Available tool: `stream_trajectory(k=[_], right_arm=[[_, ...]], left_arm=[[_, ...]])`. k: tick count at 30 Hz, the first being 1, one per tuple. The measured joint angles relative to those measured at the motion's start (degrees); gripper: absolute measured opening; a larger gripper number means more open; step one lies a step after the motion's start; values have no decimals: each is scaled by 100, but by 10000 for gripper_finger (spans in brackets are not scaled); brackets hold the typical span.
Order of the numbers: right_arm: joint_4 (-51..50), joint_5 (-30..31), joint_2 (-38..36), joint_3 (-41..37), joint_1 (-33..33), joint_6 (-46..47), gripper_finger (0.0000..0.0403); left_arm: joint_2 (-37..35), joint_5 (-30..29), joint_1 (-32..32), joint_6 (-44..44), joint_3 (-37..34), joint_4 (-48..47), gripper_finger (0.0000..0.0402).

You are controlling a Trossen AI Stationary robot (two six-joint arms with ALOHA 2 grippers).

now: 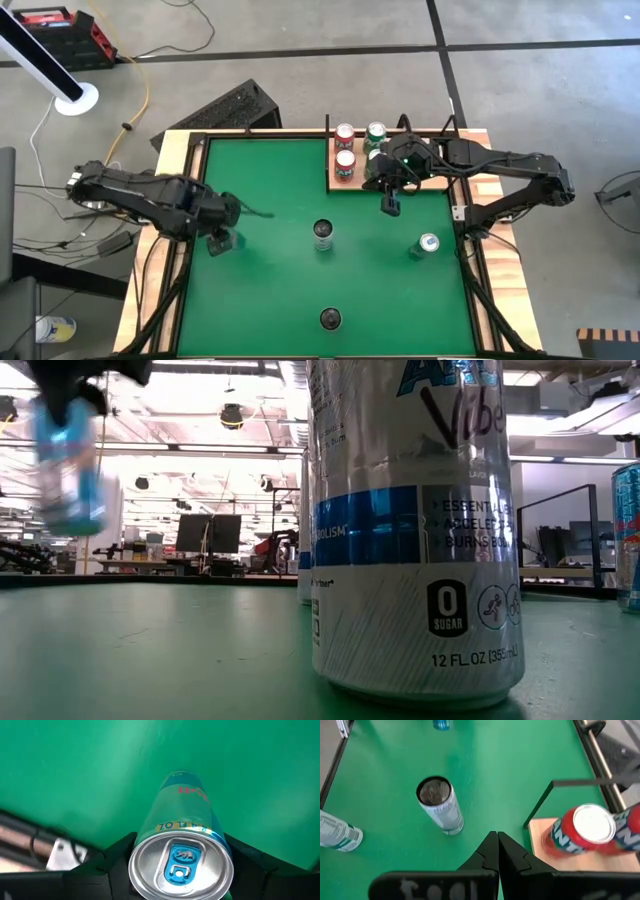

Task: Place canned beverage on shelf
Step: Put the left blue soda can on the shelf

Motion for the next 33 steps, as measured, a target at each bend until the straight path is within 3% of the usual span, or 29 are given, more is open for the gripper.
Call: stream_trajectory(k=[8,14,22,24,27,33], right_arm=[[-496,0,-88,-5,-170,124,21],[-1097,-1,-443,-4,-530,320,21],[-1309,3,-1262,-248,-968,581,21],[-1232,3,-1449,-434,-1032,629,21],[-1125,4,-1685,-704,-1056,772,21],[-957,2,-1868,-1039,-1051,1008,21]], left_arm=[[942,-601,1004,1127,2349,-86,226],[2452,-697,1545,2446,4564,-148,226],[4682,-559,1667,3646,6987,-74,226],[5091,-537,1667,3809,7181,156,226],[5364,-168,1719,3891,6933,780,226],[6028,-58,1808,3914,6915,840,226]])
